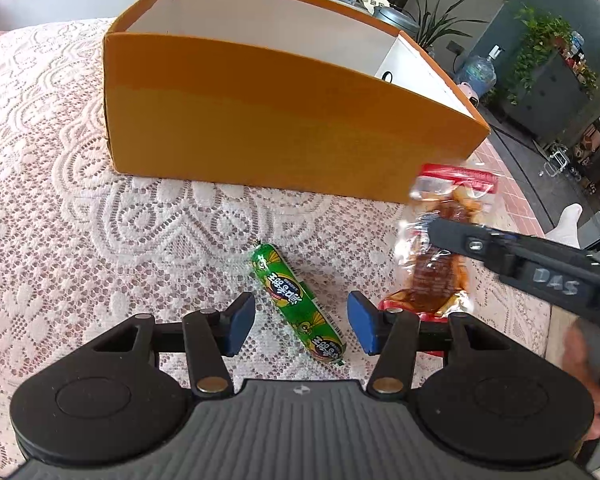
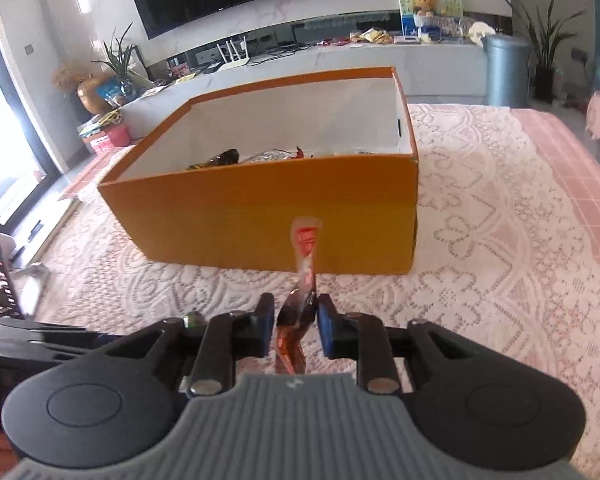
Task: Organize snacks
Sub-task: 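Grasp the green candy stick with the left tool while the right tool holds the meat bag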
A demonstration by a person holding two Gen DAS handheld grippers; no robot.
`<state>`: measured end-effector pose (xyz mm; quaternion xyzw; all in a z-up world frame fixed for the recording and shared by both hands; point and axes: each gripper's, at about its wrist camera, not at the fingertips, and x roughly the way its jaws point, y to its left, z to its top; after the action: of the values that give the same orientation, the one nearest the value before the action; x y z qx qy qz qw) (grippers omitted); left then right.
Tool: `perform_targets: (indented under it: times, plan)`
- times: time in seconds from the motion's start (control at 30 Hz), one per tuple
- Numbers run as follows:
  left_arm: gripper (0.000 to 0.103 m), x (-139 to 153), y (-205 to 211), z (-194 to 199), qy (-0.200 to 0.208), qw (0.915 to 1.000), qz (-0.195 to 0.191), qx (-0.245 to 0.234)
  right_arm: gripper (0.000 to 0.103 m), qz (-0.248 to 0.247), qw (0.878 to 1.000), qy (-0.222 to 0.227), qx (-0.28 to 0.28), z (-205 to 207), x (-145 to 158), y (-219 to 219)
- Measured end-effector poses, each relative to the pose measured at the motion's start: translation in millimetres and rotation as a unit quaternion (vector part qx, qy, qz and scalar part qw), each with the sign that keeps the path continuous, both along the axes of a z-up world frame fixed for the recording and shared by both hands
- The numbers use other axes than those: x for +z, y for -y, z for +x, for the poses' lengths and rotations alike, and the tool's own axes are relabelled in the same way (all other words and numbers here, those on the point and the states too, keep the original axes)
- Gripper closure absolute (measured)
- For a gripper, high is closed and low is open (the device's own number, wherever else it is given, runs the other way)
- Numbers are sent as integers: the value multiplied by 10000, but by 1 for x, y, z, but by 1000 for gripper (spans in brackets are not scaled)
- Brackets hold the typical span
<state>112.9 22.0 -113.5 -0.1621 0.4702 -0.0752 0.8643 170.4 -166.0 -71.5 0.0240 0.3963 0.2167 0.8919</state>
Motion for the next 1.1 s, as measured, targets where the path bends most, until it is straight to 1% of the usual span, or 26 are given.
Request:
perform_targets:
  times: [0.13,0.17,0.2,0.23,0.27,0.37,0.5,0.53,0.63,0.7,0.8,0.83,0.9,0.97,1.07,1.1]
  plan:
    - [41,-2,1,-1,-24,10000,-8,-17,80,181,9997,-132,-18,8,-19,-5]
    - [41,-3,1,-1,-28,10000,-15,-13,79,112,9998,-191,-29,9,-24,-8]
    - [41,-4,1,-1,-33,10000,-30,-10,82,-2,9998,-186,-46,9,-27,-11]
    - [41,-5,1,-1,-41,10000,-55,1,85,-151,9998,-125,-67,8,-28,-13]
    - [41,-6,1,-1,-52,9999,-91,14,85,-229,9997,-96,-69,7,-29,-13]
    - [41,-12,4,-4,-95,9997,-236,3,86,-40,9996,-226,-156,6,-29,-5]
    - [41,-15,10,-2,-103,9993,-364,30,86,-8,9997,-150,-182,0,-28,-1]
    - [41,-15,12,-1,-86,9994,-333,99,86,-5,9998,-110,-166,-1,-28,-1]
    - [41,-18,15,7,-232,9988,-152,400,87,-152,9998,97,-80,-6,-24,-5]
    - [45,-18,17,14,-311,9979,-122,548,87,-304,9991,283,-19,-11,-21,-8]
    - [48,-16,24,22,-319,9976,54,605,87,-452,9979,456,101,-15,-20,-13]
    - [51,-16,27,26,-326,9975,169,605,87,-480,9977,468,117,-16,-21,-14]
    - [53,-16,33,29,-286,9972,360,596,87,-487,9978,423,172,-16,-24,-17]
    - [56,-17,39,29,-231,9969,488,568,83,-423,9982,349,250,-16,-27,-20]
    - [60,-21,42,27,-154,9972,489,543,74,-471,9978,358,298,-17,-30,-22]
    - [63,-22,41,25,-139,9972,487,546,71,-460,9980,324,290,-16,-31,-22]
